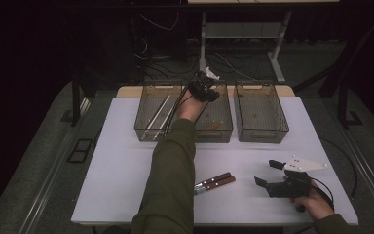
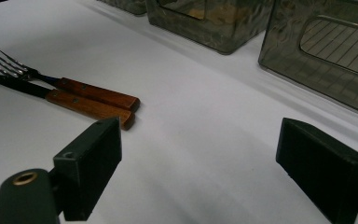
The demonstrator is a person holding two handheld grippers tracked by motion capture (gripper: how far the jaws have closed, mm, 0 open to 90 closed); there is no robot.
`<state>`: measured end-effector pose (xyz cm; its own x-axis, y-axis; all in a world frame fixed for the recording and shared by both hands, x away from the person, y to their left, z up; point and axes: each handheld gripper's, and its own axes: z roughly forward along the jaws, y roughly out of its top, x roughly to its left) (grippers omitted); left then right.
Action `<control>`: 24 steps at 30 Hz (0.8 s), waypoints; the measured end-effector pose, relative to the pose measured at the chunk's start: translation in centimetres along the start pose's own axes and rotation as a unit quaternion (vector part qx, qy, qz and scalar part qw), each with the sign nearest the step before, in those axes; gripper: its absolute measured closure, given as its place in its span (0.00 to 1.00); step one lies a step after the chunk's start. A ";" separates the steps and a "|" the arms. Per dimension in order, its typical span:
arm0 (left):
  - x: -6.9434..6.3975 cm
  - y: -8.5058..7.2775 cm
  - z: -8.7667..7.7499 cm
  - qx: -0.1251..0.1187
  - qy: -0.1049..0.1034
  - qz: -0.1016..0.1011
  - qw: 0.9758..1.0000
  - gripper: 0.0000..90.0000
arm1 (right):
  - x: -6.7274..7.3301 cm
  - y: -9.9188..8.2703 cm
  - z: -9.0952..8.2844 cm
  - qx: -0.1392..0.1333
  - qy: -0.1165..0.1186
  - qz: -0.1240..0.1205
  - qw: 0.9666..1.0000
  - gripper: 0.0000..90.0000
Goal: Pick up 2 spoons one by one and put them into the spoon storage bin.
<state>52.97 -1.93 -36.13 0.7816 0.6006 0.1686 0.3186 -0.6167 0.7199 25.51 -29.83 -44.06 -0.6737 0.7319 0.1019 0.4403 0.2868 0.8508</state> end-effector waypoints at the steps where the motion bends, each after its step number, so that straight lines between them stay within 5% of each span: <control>1: -0.1 -0.1 0.2 -0.003 0.002 -0.007 1.000 0.93 | 0.0 0.0 0.0 0.000 0.000 0.000 1.000 0.16; 3: -0.1 -0.4 0.5 -0.002 0.007 -0.015 1.000 0.78 | 0.0 0.0 0.0 0.000 0.001 0.000 1.000 0.16; 6: -0.2 -0.7 0.6 -0.003 0.006 -0.023 1.000 0.67 | 0.0 0.0 0.0 0.000 0.000 0.001 1.000 0.16; 17: -0.4 -2.0 -1.0 -0.027 -0.011 -0.060 0.998 0.55 | 0.0 -0.1 0.1 0.002 0.000 -0.003 1.000 0.16; 20: -0.5 -2.2 -1.8 -0.039 -0.035 -0.078 0.996 0.50 | 0.0 -0.1 0.1 0.003 0.001 -0.001 1.000 0.16; 24: -1.3 -2.3 -3.0 -0.052 -0.060 -0.077 0.994 0.44 | 0.0 0.0 0.2 0.004 0.000 -0.002 1.000 0.16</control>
<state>49.61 0.29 -35.96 0.7882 0.6150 -0.0255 0.3870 -0.4628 0.7975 25.62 -29.77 -44.17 -0.6749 0.7312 0.0990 0.4430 0.2942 0.8469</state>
